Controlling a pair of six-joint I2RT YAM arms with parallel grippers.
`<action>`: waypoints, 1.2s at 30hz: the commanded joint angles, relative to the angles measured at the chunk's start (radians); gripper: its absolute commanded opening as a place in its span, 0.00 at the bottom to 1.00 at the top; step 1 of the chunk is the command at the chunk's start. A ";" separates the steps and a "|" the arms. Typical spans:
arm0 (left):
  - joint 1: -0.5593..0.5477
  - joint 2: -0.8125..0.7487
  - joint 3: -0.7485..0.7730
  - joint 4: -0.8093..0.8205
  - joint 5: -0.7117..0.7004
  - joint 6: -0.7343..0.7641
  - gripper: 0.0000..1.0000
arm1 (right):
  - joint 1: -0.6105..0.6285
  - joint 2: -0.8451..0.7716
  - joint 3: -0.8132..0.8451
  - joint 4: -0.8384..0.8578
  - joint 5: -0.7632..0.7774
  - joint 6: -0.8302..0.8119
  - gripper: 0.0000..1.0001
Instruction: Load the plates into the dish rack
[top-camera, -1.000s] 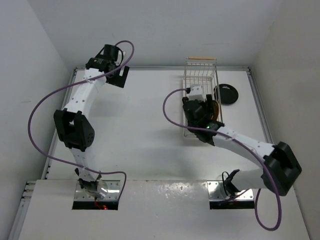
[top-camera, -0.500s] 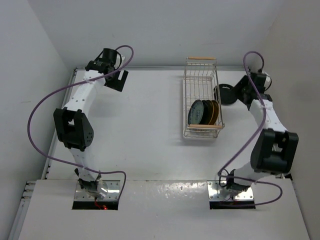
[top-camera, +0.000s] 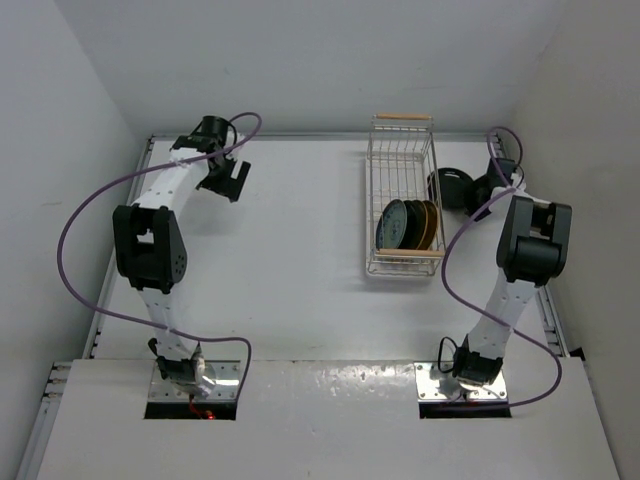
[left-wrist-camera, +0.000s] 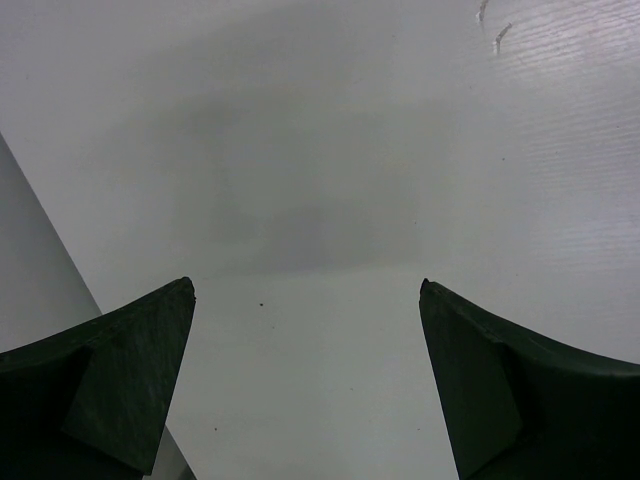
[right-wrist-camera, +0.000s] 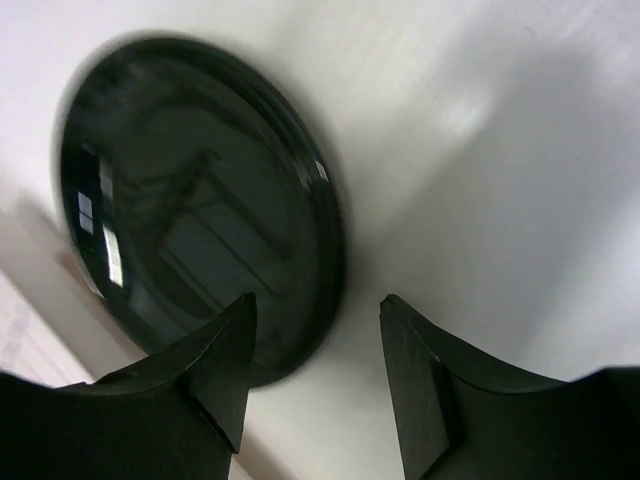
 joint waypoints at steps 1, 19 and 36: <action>0.004 0.027 0.038 0.026 0.010 0.006 0.99 | -0.005 0.031 0.024 0.126 0.023 0.106 0.53; -0.006 0.060 0.091 0.006 0.002 0.006 0.99 | 0.052 -0.192 -0.125 0.199 0.243 0.015 0.00; 0.013 -0.036 0.028 0.024 0.217 0.006 0.99 | 0.117 -0.835 -0.510 0.215 0.531 -0.243 0.00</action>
